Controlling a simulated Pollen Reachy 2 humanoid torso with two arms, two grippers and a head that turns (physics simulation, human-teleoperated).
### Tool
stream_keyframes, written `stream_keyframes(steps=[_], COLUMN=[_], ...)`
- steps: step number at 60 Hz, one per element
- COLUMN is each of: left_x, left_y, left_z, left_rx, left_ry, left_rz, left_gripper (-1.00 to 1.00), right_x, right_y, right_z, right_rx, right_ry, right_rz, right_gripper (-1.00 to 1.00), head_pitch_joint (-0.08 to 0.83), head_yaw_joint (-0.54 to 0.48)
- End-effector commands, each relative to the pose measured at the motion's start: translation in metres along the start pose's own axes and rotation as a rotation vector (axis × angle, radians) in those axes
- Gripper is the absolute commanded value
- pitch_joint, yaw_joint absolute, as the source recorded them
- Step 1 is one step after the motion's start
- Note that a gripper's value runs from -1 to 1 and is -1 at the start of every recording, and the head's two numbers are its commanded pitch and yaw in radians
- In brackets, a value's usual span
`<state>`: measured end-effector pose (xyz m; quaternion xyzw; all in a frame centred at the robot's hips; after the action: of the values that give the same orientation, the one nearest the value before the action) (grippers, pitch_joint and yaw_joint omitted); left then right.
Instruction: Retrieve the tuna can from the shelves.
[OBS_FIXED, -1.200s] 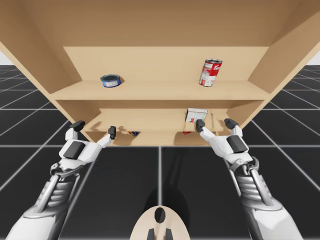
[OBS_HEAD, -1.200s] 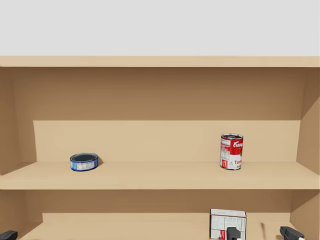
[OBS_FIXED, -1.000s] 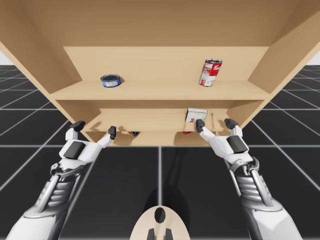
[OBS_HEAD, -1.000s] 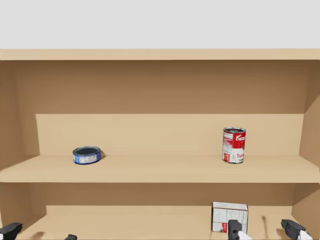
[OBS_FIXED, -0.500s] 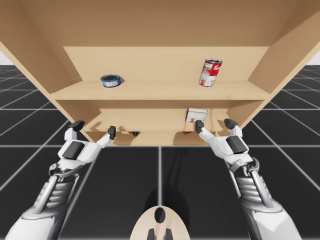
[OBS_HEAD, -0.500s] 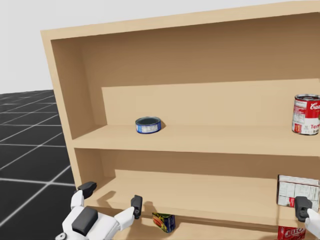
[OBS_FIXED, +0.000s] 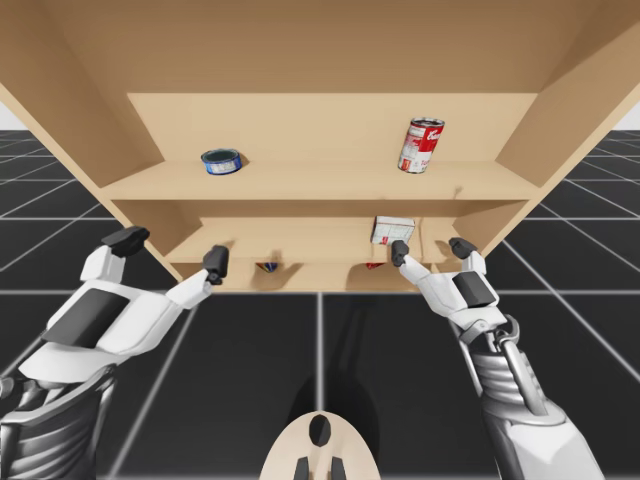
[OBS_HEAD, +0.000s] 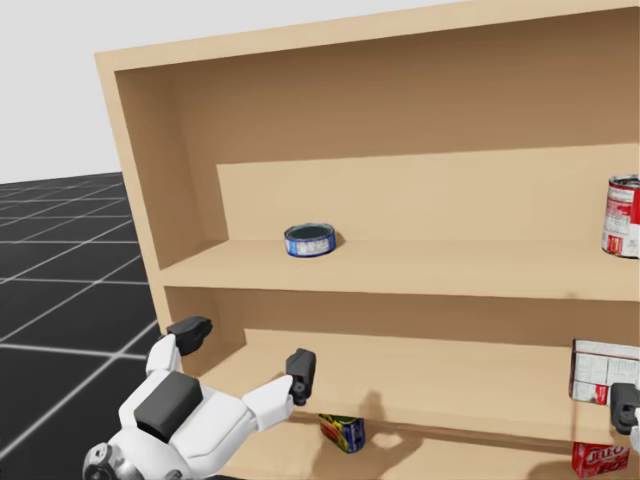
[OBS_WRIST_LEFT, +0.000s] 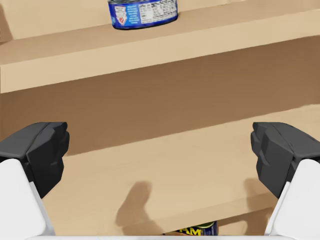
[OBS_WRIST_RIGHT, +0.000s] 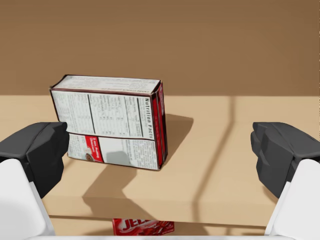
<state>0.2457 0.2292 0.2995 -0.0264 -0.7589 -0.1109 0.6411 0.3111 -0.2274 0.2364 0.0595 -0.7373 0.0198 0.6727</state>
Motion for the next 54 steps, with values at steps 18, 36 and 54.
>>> stream_keyframes(steps=[18,36,54], left_x=[0.079,0.079,0.061], left_y=[-0.014,-0.010,-0.006], left_z=[-0.023,-0.086,-0.146], left_rx=[-0.042,0.010,0.132], left_ry=[-0.028,0.064,0.210], left_rz=[0.027,0.095,0.135], left_gripper=[-1.00,-1.00,-1.00], right_x=[-0.001,0.000,0.000], right_y=[0.000,-0.002,-0.004], right_z=[0.000,-0.001,-0.002], right_rx=[-0.013,-0.017,-0.022], right_ry=[-0.001,-0.005,-0.006], right_rz=[-0.008,-0.008,-0.010], right_gripper=[-1.00,-1.00,-1.00], head_pitch_joint=[0.175,0.175,0.178], head_yaw_joint=[0.30,0.30,0.30])
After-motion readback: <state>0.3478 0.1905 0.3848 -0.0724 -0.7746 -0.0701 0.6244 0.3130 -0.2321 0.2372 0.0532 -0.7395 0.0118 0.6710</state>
